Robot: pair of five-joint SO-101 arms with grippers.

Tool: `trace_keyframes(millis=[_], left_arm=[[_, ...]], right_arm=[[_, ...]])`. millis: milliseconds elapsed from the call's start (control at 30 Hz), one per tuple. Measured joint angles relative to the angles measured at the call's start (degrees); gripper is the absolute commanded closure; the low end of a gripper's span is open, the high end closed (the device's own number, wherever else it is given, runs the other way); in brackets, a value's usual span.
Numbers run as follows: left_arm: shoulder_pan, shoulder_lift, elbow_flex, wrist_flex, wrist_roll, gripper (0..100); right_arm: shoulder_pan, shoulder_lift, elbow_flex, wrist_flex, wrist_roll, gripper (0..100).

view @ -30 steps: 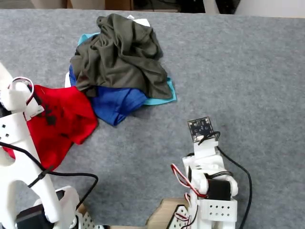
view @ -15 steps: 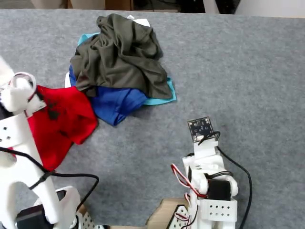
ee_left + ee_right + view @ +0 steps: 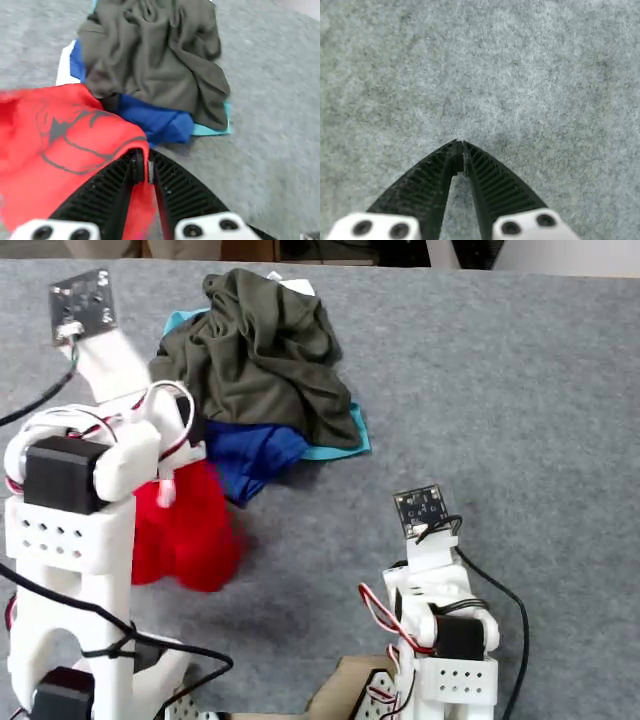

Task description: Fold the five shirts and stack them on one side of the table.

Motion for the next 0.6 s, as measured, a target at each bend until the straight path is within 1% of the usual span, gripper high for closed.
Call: trace_keyframes(millis=[167, 300, 533, 600], left_arm=[[4.31, 0.00, 0.00, 0.00, 0.00, 98], [8.18, 0.00, 0.00, -0.18, 0.00, 98], [16.88, 0.00, 0.00, -7.30, -0.44, 98], [18.99, 0.00, 0.00, -7.82, -0.44, 95]], right_arm=[[-2.55, 0.00, 0.00, 0.00, 0.00, 99.4], [-3.16, 0.00, 0.00, 0.00, 0.00, 99.4], [-4.75, 0.00, 0.00, 0.00, 0.00, 99.4], [-4.75, 0.00, 0.00, -1.14, 0.00, 99.3]])
